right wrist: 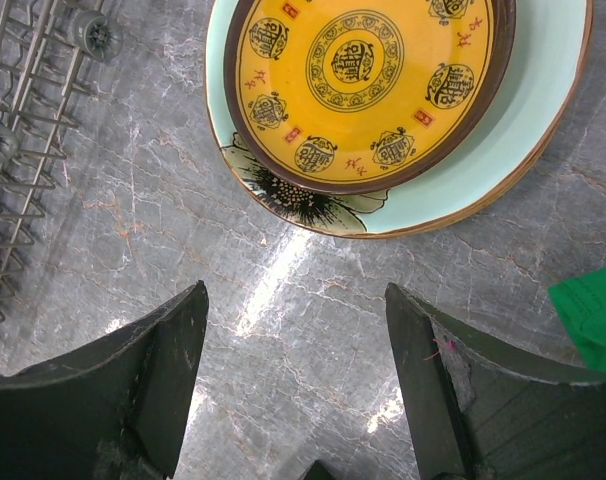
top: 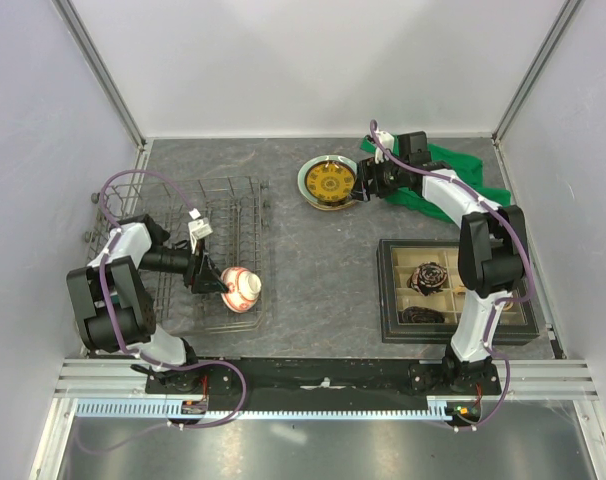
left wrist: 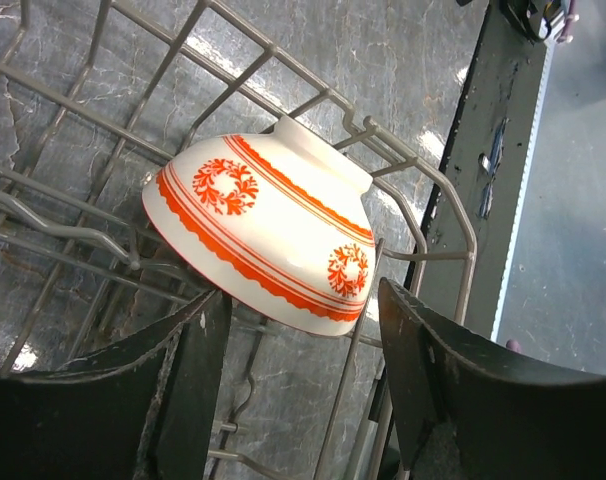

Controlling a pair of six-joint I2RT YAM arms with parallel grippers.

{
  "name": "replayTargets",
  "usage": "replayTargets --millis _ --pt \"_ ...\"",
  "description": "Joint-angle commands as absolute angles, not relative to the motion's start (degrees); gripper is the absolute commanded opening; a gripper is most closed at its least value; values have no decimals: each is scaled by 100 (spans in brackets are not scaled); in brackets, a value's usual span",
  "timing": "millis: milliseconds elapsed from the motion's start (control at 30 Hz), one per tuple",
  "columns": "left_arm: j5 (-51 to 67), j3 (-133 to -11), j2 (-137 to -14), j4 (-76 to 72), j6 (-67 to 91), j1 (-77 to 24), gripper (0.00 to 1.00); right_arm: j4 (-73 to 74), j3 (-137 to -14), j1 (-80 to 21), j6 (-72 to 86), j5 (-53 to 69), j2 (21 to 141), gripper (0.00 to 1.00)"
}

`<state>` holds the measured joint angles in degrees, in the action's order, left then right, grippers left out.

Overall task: Unload the mixed dishes from the dish rack
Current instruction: Pick up the bowl from the dish rack.

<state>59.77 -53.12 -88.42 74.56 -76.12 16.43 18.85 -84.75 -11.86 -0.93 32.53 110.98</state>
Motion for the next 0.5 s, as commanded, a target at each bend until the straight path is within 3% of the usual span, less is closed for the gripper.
replayTargets --millis 0,467 --pt "6284 -5475 -8947 7234 -7330 1652 65 1731 -8473 -1151 -211 3296 11180 80" --pt "6223 -5563 -9070 6794 -6593 1389 60 1731 -8490 -1099 -228 3278 11259 79"
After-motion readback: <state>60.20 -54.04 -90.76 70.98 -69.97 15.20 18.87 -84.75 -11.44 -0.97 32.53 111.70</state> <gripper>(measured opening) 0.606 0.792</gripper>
